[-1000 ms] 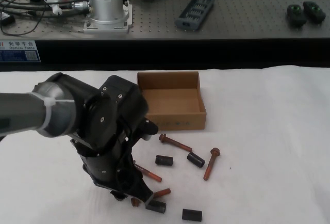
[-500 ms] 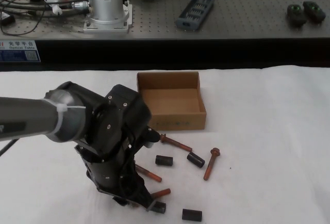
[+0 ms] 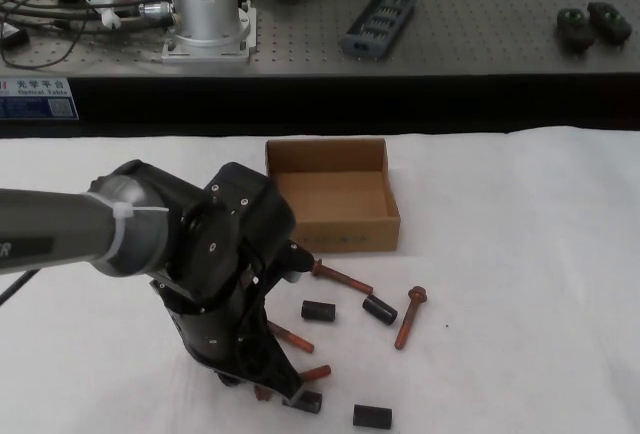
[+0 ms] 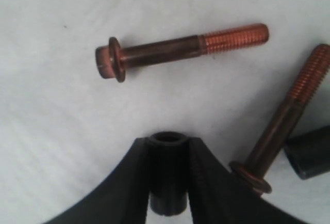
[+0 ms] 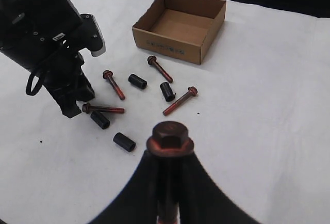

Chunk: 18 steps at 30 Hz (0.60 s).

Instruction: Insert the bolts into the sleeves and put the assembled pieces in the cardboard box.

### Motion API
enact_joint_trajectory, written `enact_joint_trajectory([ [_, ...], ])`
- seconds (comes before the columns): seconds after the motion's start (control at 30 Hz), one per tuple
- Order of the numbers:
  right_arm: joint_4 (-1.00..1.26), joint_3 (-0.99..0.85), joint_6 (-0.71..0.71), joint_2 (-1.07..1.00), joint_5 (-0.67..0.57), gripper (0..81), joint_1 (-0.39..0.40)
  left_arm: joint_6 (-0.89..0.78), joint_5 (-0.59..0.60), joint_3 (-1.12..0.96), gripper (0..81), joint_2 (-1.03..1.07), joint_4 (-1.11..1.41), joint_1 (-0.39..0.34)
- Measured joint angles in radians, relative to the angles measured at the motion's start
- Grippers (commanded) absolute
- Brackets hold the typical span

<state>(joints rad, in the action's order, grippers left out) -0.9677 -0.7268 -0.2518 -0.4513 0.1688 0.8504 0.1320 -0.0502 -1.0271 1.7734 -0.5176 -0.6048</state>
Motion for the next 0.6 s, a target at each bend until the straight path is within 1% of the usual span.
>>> enact_joint_trajectory([
  [0.17, 0.019, 0.0, 0.0, 0.0, 0.0, 3.2, 0.0, -0.005, 0.0, -0.003, 4.2, 0.0, -0.031, 0.0],
  [0.3, 0.116, 0.0, 0.0, 0.0, 0.0, 3.2, 0.0, -0.028, 0.003, -0.002, 4.2, -0.041, -0.053, 0.0],
  [0.37, 0.147, 0.0, 0.0, 0.0, 0.0, 3.2, 0.0, -0.051, 0.033, -0.002, 4.2, -0.09, -0.047, 0.0],
  [0.4, 0.202, 0.0, 0.006, 0.0, 0.0, 3.2, 0.0, -0.068, 0.05, -0.002, 4.2, -0.114, -0.039, 0.0],
  [0.5, 0.259, 0.0, 0.034, 0.0, 0.0, 3.2, 0.0, -0.158, 0.163, 0.004, 4.2, -0.27, 0.011, 0.0],
  [0.6, 0.329, 0.0, 0.084, 0.0, 0.0, 3.2, 0.0, -0.185, 0.245, 0.04, 4.2, -0.365, 0.105, 0.0],
])
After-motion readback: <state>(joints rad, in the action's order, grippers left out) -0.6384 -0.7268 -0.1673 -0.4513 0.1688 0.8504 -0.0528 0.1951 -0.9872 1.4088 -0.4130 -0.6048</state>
